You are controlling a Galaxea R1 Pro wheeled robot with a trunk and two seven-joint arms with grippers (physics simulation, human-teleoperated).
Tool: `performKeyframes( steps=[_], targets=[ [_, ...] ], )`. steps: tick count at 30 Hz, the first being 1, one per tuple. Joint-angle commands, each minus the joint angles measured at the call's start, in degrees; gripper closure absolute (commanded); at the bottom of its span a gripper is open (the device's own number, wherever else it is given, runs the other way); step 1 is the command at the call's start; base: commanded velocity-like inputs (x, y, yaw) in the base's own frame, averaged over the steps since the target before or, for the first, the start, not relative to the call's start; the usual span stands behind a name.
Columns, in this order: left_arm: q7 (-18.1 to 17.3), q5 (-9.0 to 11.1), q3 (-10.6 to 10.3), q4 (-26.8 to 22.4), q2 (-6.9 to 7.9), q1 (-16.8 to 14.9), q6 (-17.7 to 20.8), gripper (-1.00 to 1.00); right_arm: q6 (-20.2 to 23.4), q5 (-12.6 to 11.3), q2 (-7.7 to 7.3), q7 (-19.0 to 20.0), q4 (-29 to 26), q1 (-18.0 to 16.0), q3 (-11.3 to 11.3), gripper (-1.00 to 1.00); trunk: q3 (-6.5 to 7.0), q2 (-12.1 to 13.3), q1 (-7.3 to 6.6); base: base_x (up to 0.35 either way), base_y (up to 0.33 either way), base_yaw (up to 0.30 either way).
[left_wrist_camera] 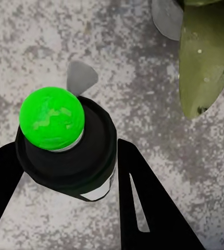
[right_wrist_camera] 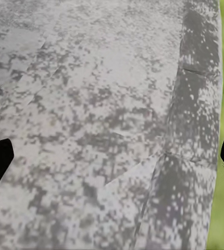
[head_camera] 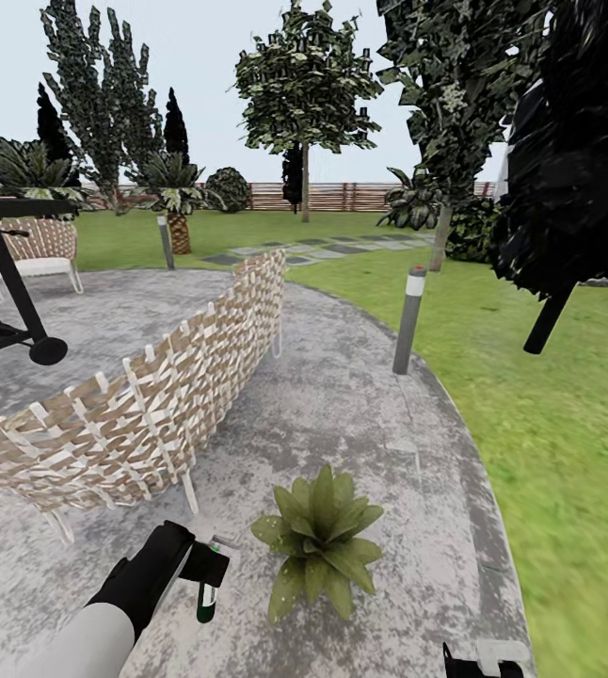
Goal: Pick up the pesticide atomizer in the garden and spray insectifuge to fully cover both potted plants in the garden.
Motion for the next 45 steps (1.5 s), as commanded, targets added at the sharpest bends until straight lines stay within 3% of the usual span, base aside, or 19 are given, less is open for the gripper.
performKeyframes(
  steps=[1, 9, 22, 35, 45],
  targets=[
    [-0.5, -0.6, -0.1, -0.1, -0.01, 0.0, 0.1, 1.00, -0.2, 0.6, -0.02, -0.3, 0.1, 0.0, -0.3, -1.00, -0.05, 0.0, 0.00, 0.048, -0.032, 0.022],
    [-0.4, -0.6, -0.3, 0.0, -0.08, 0.0, 0.1, 1.00, -0.2, 0.6, -0.02, -0.3, 0.1, 0.0, -0.3, -1.00, -0.05, 0.0, 0.00, -0.059, -0.101, 0.026],
    [-0.4, -0.7, -0.3, 0.1, -0.13, 0.0, 0.1, 1.00, -0.2, 0.6, -0.02, -0.3, 0.1, 0.0, -0.3, -1.00, -0.05, 0.0, 0.00, -0.189, -0.220, 0.243],
    [-0.4, -0.7, -0.3, 0.1, -0.08, 0.0, 0.1, 1.00, -0.2, 0.6, -0.02, -0.2, 0.1, 0.0, -0.2, -1.00, -0.05, 0.0, 0.00, -0.039, -0.256, 0.019],
    [-0.4, -0.7, -0.3, 0.5, -0.17, 0.0, 0.1, 1.00, -0.2, 0.6, 0.07, -0.2, 0.1, 0.0, -0.2, -1.00, -0.05, 0.0, 0.00, -0.018, -0.020, 0.258]
  ],
)
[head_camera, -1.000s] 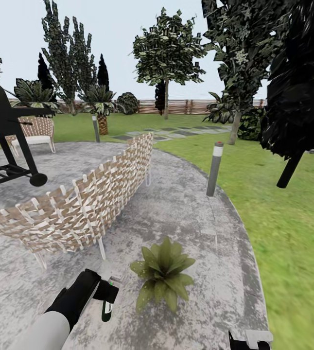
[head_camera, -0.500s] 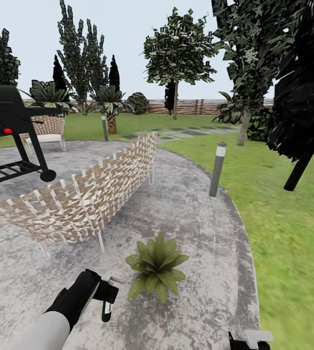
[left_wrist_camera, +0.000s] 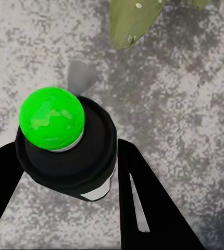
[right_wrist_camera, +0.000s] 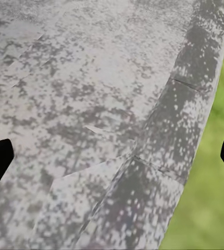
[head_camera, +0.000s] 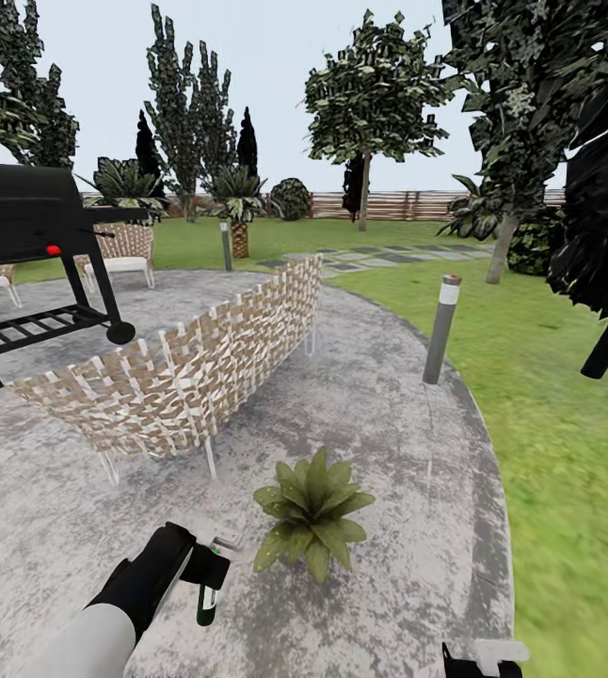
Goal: Pick up the pesticide atomizer in the garden and spray insectifuge to fully cover both potted plants in the garden.
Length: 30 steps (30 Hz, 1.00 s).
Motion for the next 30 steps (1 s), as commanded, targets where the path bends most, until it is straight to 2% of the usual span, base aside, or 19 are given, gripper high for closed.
performKeyframes(
  steps=[1, 4, 14, 22, 30],
  targets=[
    [-0.5, -0.6, 0.0, -0.1, -0.01, 0.0, 0.1, 1.00, -0.2, 0.6, -0.02, -0.3, 0.1, 0.0, -0.3, -1.00, -0.05, 0.0, -0.01, 0.000, 0.000, 0.279],
    [-0.5, -0.6, 0.0, 0.0, -0.01, 0.0, 0.1, 1.00, -0.2, 0.6, -0.03, -0.3, 0.1, 0.0, -0.3, -1.00, -0.05, 0.0, -0.01, 0.038, -0.119, 0.201],
    [-0.5, -0.8, 0.0, 0.1, -0.01, 0.0, 0.1, 1.00, -0.2, 0.6, -0.03, -0.3, 0.1, 0.0, -0.3, -1.00, -0.05, 0.0, -0.01, 0.042, -0.262, 0.032],
    [-0.5, -0.8, 0.0, 0.1, -0.01, 0.0, 0.1, 1.00, -0.2, 0.6, -0.02, -0.3, 0.2, 0.0, -0.3, -1.00, -0.05, 0.0, -0.01, -0.176, -0.227, 0.262],
    [-0.4, -0.8, 0.0, 0.1, -0.01, 0.0, 0.2, 1.00, -0.2, 0.6, -0.02, -0.4, 0.1, 0.0, -0.3, -1.00, -0.05, 0.0, -0.01, -0.021, -0.267, 0.206]
  ],
)
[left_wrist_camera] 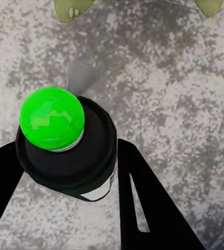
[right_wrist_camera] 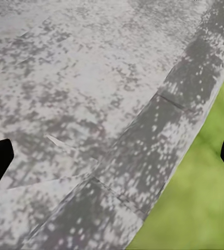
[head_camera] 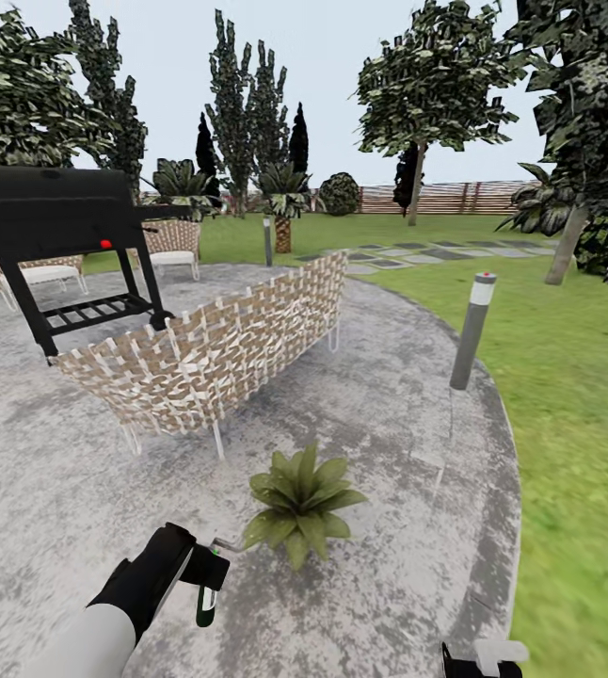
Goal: Pick up the pesticide atomizer in the garden and spray insectifuge to fully cover both potted plants in the garden.
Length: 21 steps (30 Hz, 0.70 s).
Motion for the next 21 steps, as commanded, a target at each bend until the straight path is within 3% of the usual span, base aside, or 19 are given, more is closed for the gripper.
performKeyframes(
  steps=[1, 4, 17, 21],
  targets=[
    [-0.5, -0.6, 0.0, -0.1, -0.01, 0.0, 0.2, 1.00, -0.2, 0.6, -0.02, -0.3, 0.1, 0.0, -0.3, -1.00, -0.05, 0.0, -0.01, 0.000, -0.272, 0.023],
    [-0.5, -0.6, 0.0, -0.1, -0.01, 0.0, 0.2, 1.00, -0.2, 0.6, -0.02, -0.3, 0.1, 0.0, -0.3, -1.00, -0.05, 0.0, -0.01, 0.000, -0.206, 0.045],
    [-0.4, -0.6, 0.1, -0.1, -0.01, 0.0, 0.3, 1.00, -0.2, 0.6, -0.02, -0.3, 0.1, 0.0, -0.3, -1.00, -0.05, 0.0, -0.01, 0.000, -0.009, 0.267],
    [-0.4, -0.7, 0.0, -0.1, -0.01, 0.0, 0.3, 1.00, -0.2, 0.6, -0.02, -0.3, 0.1, 0.0, -0.3, -1.00, -0.05, 0.0, -0.01, 0.067, -0.122, 0.101]
  ],
)
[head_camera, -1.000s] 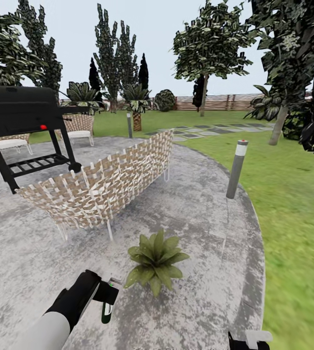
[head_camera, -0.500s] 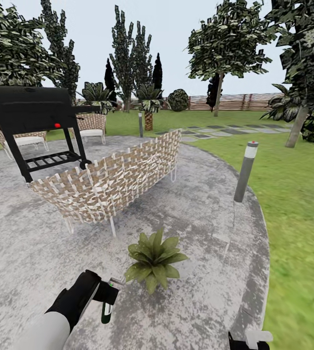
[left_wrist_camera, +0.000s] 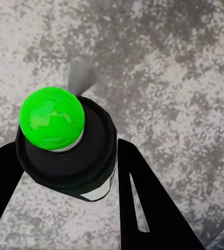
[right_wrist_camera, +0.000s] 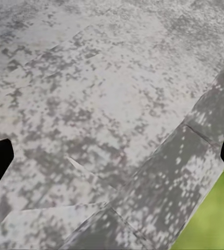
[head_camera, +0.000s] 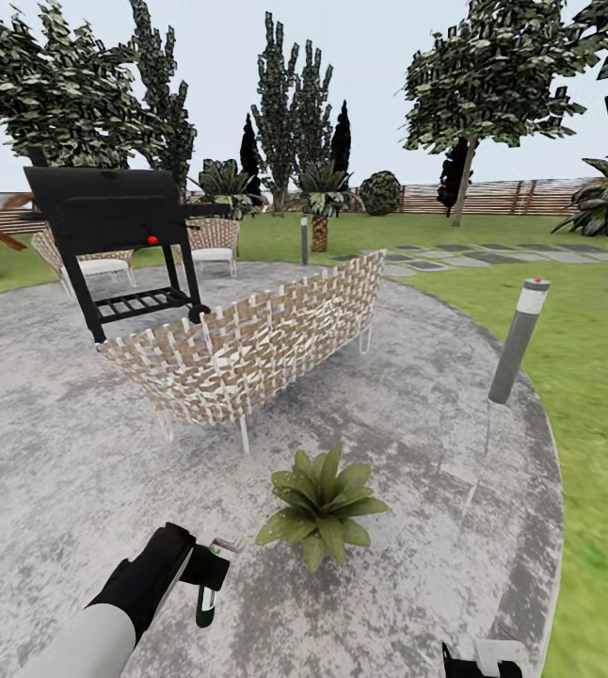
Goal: Pick up the pesticide atomizer in the garden and spray insectifuge to fully cover both potted plants in the garden.
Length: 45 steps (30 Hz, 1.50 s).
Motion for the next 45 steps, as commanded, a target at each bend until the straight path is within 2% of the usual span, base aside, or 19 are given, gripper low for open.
performKeyframes(
  steps=[1, 10, 30, 45],
  targets=[
    [-0.5, -0.6, 0.0, -0.1, -0.01, 0.0, 0.1, 1.00, -0.2, 0.6, -0.02, -0.3, 0.1, 0.0, -0.3, -1.00, -0.06, 0.0, 0.00, 0.124, -0.233, 0.009],
    [-0.5, -0.6, 0.0, 0.0, -0.01, 0.0, 0.1, 1.00, -0.2, 0.6, -0.03, -0.2, 0.1, 0.0, -0.3, -1.00, -0.06, 0.0, 0.00, 0.108, -0.255, 0.023],
    [-0.5, -0.7, 0.0, -0.1, -0.01, 0.0, 0.2, 1.00, -0.2, 0.6, -0.02, -0.2, 0.1, 0.0, -0.3, -1.00, -0.06, 0.0, 0.00, -0.016, -0.272, 0.270],
    [-0.4, -0.7, -0.1, 0.0, -0.01, 0.0, 0.1, 1.00, -0.2, 0.6, -0.02, -0.2, 0.1, 0.0, -0.3, -1.00, -0.06, 0.0, 0.00, 0.000, -0.033, 0.160]
  ],
)
